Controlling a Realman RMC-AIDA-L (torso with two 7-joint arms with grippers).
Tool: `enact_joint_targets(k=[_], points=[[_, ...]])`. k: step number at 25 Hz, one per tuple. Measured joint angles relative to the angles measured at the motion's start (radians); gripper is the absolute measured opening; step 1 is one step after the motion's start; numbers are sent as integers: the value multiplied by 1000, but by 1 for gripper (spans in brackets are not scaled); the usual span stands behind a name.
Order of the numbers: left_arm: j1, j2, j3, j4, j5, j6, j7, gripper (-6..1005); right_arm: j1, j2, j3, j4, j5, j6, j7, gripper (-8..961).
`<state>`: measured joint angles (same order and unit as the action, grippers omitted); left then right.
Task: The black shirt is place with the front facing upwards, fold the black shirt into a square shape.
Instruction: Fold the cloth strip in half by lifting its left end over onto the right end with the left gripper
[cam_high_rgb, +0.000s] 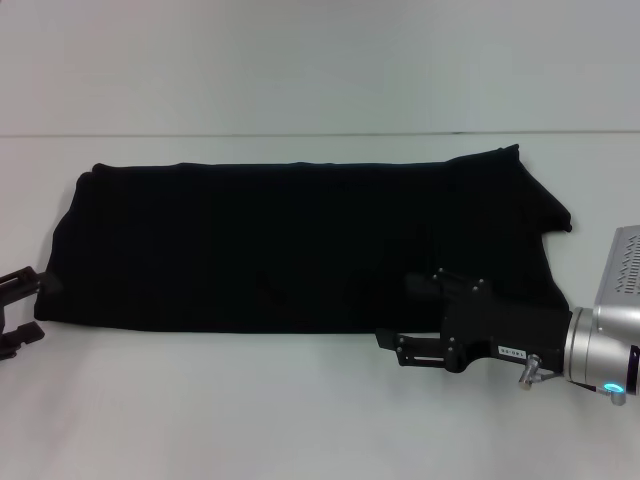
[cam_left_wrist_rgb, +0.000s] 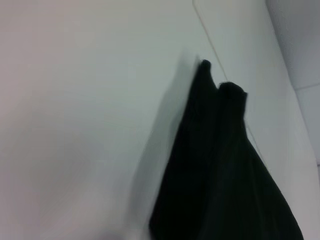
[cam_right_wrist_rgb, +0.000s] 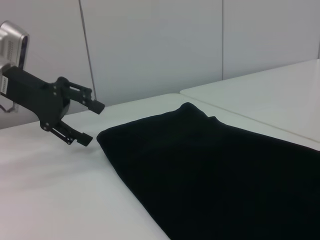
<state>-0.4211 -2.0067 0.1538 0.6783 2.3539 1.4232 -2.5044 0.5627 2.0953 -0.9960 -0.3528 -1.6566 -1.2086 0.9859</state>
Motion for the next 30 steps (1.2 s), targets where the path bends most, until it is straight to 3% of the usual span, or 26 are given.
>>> enact_joint_targets(k=[22, 30], points=[[-66, 10, 8, -113, -5, -179, -9, 833, 6, 2, 4, 1, 1, 6, 0, 929], [-95, 11, 62, -124, -7, -228, -7, 828, 6, 2, 4, 2, 4, 6, 4, 928]])
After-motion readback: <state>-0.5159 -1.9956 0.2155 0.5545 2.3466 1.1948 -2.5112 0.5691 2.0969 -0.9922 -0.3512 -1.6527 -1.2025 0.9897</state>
